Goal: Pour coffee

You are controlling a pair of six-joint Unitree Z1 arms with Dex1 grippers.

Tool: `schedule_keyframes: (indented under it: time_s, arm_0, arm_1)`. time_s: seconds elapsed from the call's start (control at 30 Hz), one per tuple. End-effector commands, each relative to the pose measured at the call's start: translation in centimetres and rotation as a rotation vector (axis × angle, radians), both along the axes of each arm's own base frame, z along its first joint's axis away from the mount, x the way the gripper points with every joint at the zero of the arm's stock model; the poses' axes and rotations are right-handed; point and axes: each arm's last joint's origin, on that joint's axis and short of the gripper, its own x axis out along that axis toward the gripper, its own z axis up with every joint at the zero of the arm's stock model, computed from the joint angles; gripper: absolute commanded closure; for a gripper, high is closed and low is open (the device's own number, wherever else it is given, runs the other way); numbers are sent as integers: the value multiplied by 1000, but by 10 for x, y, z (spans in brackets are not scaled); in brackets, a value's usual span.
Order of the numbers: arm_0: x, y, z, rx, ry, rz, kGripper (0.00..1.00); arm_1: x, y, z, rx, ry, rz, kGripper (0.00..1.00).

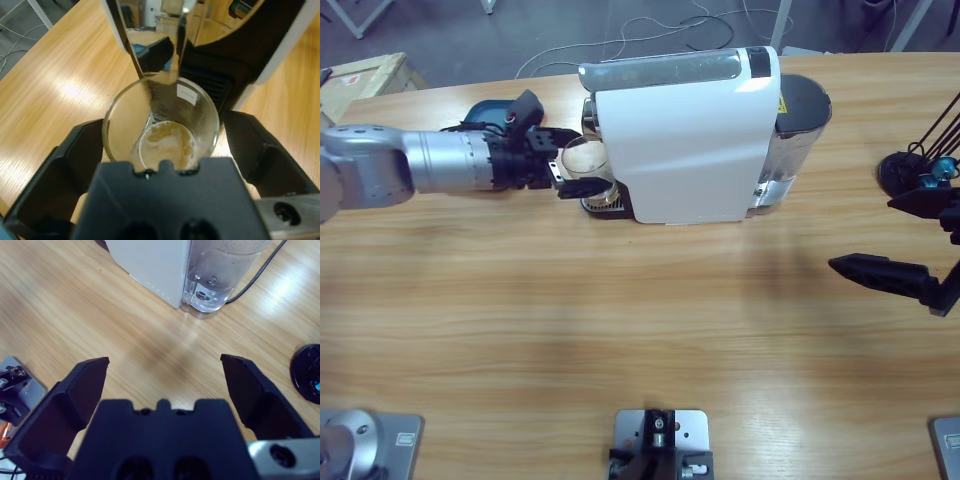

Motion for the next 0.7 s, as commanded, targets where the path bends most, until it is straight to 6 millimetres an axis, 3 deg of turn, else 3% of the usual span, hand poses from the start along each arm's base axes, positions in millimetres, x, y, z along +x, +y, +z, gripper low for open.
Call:
schedule_keyframes:
  time_s: [0.03,0.13,0.2,0.27,0.3,0.47,0.57,0.7]
  arm_0:
    - [6,-6,-18,28,37,15,86]
    - [6,-6,-19,29,36,12,439]
    - [6,-6,-19,27,39,11,618]
    - [6,-5,-17,25,35,10,960]
    - [6,-5,-17,23,34,5,1000]
    - [4,-2,-15,22,28,7,1000]
    - [-1,13,-4,12,8,45,1000]
    - [-1,45,26,9,-65,243,1000]
  arm_1:
    - [-3,0,-6,-19,28,24,0]
    - [-3,0,-6,-20,29,24,0]
    - [-3,0,-7,-21,29,24,0]
    - [-3,0,-7,-21,30,24,0]
    - [-3,1,-7,-20,30,24,0]
    - [-2,1,-7,-21,30,22,0]
    - [-3,1,-7,-21,30,22,0]
    - [-2,1,-8,-23,30,21,0]
